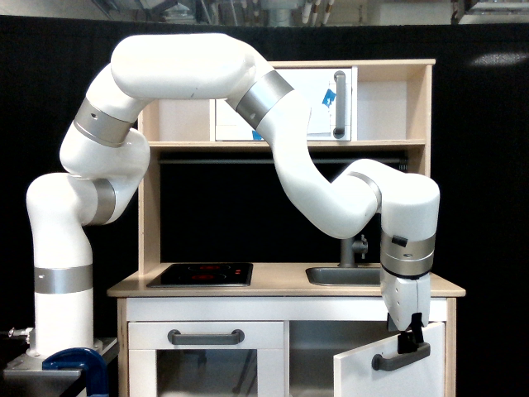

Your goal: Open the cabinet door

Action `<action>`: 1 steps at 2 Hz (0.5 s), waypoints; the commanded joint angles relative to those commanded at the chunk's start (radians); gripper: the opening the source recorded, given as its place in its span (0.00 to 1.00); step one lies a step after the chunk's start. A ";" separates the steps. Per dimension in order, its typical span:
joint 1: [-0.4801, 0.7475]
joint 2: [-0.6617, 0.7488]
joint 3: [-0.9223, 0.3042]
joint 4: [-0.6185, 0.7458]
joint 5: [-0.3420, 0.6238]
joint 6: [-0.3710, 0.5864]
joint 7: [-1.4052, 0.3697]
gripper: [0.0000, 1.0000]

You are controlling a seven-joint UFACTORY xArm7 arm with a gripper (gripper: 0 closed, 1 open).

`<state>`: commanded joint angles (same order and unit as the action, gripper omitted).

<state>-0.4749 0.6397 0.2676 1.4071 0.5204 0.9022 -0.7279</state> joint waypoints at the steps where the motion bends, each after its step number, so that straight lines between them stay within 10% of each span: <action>1: -0.065 -0.119 -0.007 -0.048 -0.005 0.095 -0.018 1.00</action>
<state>-0.5397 0.5210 0.2605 1.3589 0.5158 0.9974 -0.7455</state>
